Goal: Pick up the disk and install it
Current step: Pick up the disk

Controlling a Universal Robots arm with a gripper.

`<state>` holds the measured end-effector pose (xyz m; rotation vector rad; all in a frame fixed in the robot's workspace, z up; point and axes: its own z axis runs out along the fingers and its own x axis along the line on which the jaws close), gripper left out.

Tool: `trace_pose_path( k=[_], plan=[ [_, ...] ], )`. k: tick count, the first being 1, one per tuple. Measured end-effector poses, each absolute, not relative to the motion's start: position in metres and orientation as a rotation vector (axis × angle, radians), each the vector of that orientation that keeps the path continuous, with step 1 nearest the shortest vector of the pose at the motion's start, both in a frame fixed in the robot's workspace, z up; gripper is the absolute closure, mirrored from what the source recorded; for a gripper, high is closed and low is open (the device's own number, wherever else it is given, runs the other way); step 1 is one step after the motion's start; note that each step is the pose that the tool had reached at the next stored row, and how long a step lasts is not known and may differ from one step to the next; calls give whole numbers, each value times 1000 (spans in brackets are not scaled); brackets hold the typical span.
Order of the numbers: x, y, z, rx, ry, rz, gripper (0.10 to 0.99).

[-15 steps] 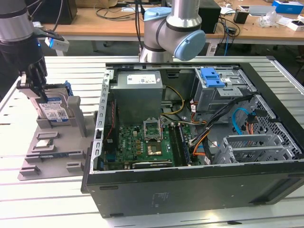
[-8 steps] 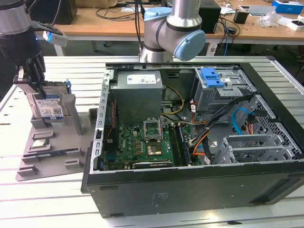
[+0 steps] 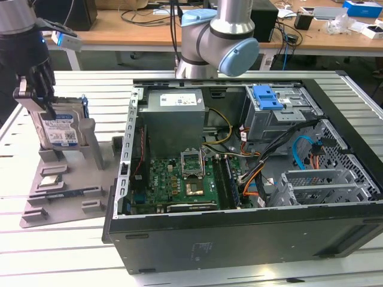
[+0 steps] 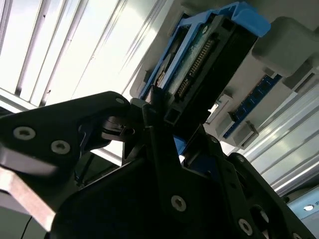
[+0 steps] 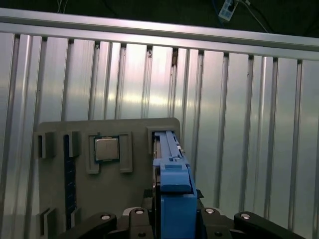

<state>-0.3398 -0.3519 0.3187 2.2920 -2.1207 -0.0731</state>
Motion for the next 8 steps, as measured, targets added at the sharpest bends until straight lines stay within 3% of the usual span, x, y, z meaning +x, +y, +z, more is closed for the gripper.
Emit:
trace_pose_path(
  k=[8],
  plan=[
    [-340,-345,361,2292,-2121,-73,722]
  ],
)
